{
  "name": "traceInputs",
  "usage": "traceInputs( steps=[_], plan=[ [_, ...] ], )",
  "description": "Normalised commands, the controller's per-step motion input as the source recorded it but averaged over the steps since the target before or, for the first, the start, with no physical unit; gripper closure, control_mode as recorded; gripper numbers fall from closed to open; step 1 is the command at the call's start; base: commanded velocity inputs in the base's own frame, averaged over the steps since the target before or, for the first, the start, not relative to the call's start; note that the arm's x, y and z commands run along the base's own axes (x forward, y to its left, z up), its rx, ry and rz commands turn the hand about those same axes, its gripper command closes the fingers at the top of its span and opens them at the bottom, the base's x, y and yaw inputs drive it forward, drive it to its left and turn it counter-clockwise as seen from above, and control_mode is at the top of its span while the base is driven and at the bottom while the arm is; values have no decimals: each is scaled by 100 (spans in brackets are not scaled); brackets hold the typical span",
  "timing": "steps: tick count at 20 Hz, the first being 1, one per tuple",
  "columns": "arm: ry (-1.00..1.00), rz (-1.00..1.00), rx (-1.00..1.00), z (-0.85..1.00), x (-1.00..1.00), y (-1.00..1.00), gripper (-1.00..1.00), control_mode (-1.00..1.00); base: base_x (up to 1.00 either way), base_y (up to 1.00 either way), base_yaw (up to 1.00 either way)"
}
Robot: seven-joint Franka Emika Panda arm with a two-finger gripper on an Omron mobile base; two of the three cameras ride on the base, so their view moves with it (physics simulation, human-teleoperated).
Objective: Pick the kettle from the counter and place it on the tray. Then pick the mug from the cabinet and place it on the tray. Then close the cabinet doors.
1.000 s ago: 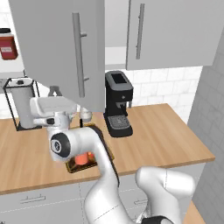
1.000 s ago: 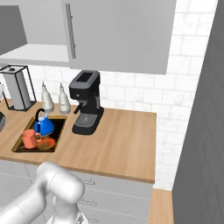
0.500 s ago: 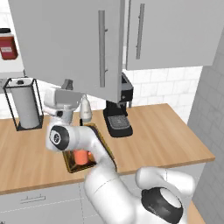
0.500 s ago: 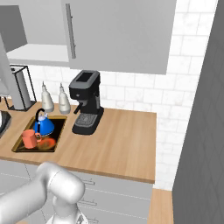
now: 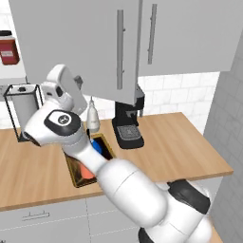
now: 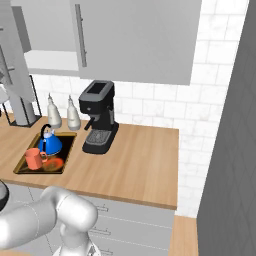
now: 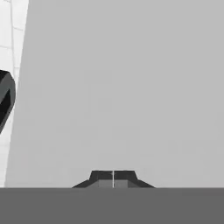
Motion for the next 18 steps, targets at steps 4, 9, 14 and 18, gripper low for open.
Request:
traceInputs(
  steps=[4,9,14,18],
  plan=[
    [54,9,-4,-22,90,-97,100,-100,0,0,0],
    [39,14,-1,-21,95,-100,100,-100,0,0,0],
    [18,25,0,-20,75,-100,100,-100,0,0,0],
    [6,28,2,-43,73,-100,100,-100,0,0,0]
  ],
)
